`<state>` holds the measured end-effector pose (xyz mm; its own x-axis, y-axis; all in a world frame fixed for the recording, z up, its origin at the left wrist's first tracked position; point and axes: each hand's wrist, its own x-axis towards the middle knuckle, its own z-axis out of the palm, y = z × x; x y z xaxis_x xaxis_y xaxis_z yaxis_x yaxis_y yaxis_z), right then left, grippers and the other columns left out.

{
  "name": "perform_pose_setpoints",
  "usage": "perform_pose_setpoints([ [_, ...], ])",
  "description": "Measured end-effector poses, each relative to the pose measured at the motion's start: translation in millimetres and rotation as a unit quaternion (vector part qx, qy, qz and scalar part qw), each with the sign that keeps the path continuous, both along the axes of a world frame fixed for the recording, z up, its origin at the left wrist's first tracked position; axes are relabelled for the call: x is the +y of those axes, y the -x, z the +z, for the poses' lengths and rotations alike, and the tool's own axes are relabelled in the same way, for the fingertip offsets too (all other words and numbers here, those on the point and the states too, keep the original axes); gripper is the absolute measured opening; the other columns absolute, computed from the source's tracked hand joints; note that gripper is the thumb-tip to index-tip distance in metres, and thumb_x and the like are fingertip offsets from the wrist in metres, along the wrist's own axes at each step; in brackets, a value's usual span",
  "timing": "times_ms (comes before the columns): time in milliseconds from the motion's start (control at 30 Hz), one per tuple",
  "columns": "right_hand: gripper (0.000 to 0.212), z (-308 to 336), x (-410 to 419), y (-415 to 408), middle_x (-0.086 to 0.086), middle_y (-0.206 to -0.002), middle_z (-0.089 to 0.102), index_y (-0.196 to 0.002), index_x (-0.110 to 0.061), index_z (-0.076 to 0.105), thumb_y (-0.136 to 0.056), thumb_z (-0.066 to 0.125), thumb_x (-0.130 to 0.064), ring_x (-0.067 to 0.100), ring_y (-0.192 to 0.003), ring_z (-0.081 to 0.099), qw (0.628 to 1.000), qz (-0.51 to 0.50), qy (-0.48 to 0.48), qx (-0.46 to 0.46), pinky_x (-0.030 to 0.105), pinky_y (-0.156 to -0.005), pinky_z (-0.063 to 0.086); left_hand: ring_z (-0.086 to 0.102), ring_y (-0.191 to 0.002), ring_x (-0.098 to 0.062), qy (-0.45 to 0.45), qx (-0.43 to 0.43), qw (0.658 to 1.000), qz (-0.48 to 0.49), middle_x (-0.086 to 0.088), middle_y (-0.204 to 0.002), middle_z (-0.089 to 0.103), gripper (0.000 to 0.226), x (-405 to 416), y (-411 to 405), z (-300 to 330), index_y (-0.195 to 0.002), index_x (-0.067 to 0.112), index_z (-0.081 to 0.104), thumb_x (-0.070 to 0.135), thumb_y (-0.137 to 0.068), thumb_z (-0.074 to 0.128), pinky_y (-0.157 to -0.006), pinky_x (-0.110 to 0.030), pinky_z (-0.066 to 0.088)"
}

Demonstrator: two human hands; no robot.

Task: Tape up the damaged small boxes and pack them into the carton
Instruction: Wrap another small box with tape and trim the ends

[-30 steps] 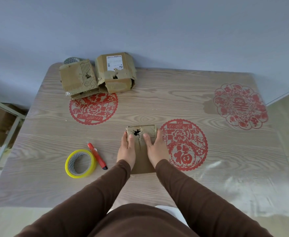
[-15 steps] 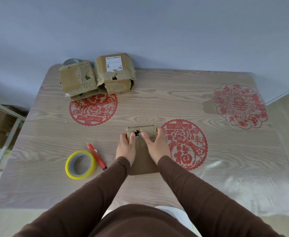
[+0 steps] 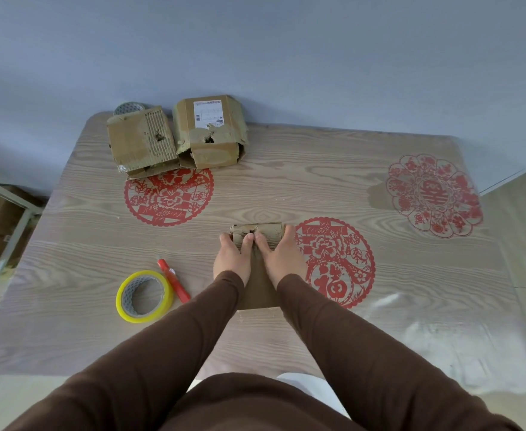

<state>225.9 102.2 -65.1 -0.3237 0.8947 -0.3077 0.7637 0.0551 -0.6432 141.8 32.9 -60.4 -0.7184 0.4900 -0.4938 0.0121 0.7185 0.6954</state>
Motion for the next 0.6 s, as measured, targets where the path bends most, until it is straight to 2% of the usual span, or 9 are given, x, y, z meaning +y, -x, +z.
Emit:
perform_pose_setpoints([
  [100, 0.085, -2.0, 1.4, -7.3, -0.002, -0.128, 0.061, -0.141, -0.026, 0.036, -0.077, 0.058, -0.079, 0.020, -0.115, 0.062, 0.996, 0.009, 0.059, 0.060, 0.043, -0.097, 0.052, 0.061, -0.110, -0.032, -0.046, -0.062, 0.997, 0.008, -0.009, -0.119, 0.063, 0.055, -8.4, 2.5, -4.7, -0.136, 0.013, 0.038, 0.053, -0.100, 0.049, -0.095, -0.042, 0.049],
  [167, 0.103, -4.2, 2.4, -18.0, -0.002, -0.145, 0.051, -0.151, -0.032, 0.029, -0.069, 0.065, -0.081, 0.018, -0.132, 0.051, 0.987, 0.016, 0.122, 0.100, 0.045, -0.109, 0.045, 0.056, -0.124, -0.029, -0.056, -0.090, 0.994, -0.004, -0.010, -0.141, 0.056, 0.065, -19.8, 2.0, -8.9, -0.151, 0.020, 0.032, 0.054, -0.099, 0.050, -0.105, -0.041, 0.045],
  [233, 0.113, -2.9, 0.9, -28.5, -0.006, -0.155, 0.041, -0.158, -0.036, 0.018, -0.068, 0.071, -0.078, 0.017, -0.140, 0.042, 0.977, 0.025, 0.177, 0.118, 0.044, -0.116, 0.038, 0.047, -0.136, -0.029, -0.043, -0.101, 0.994, -0.015, -0.010, -0.153, 0.046, 0.073, -30.8, -3.8, -10.7, -0.160, 0.027, 0.018, 0.055, -0.100, 0.048, -0.112, -0.038, 0.039],
  [333, 0.107, -4.6, -5.4, -33.3, -0.007, -0.151, 0.045, -0.160, -0.030, 0.016, -0.078, 0.075, -0.064, 0.016, -0.137, 0.045, 0.971, 0.014, 0.192, 0.142, 0.038, -0.115, 0.039, 0.040, -0.143, -0.029, -0.057, -0.106, 0.993, 0.005, -0.010, -0.158, 0.039, 0.075, -36.9, -15.2, -12.3, -0.161, 0.026, 0.011, 0.052, -0.101, 0.047, -0.115, -0.034, 0.032],
  [467, 0.097, -4.7, -10.7, -27.3, -0.003, -0.142, 0.055, -0.155, -0.025, 0.026, -0.079, 0.073, -0.064, 0.018, -0.128, 0.056, 0.980, -0.008, 0.157, 0.119, 0.042, -0.109, 0.046, 0.038, -0.145, -0.027, -0.077, -0.110, 0.991, 0.025, -0.011, -0.158, 0.039, 0.073, -31.8, -17.9, -12.1, -0.161, 0.018, 0.017, 0.050, -0.102, 0.047, -0.118, -0.035, 0.030],
  [533, 0.093, -0.2, -8.5, -25.2, -0.003, -0.138, 0.058, -0.153, -0.025, 0.030, -0.080, 0.071, -0.065, 0.019, -0.125, 0.057, 0.980, -0.007, 0.166, 0.110, 0.041, -0.107, 0.047, 0.041, -0.142, -0.028, -0.084, -0.130, 0.988, 0.027, -0.011, -0.156, 0.041, 0.076, -29.3, -14.6, -12.1, -0.160, 0.020, 0.017, 0.054, -0.100, 0.047, -0.118, -0.041, 0.032],
  [600, 0.086, 4.5, -3.7, -23.0, -0.006, -0.132, 0.059, -0.151, -0.025, 0.033, -0.083, 0.071, -0.062, 0.017, -0.123, 0.058, 0.979, 0.001, 0.170, 0.110, 0.036, -0.105, 0.047, 0.045, -0.139, -0.029, -0.091, -0.161, 0.982, 0.030, -0.011, -0.155, 0.043, 0.089, -26.0, -9.7, -10.3, -0.160, 0.025, 0.016, 0.069, -0.090, 0.049, -0.116, -0.046, 0.037],
])
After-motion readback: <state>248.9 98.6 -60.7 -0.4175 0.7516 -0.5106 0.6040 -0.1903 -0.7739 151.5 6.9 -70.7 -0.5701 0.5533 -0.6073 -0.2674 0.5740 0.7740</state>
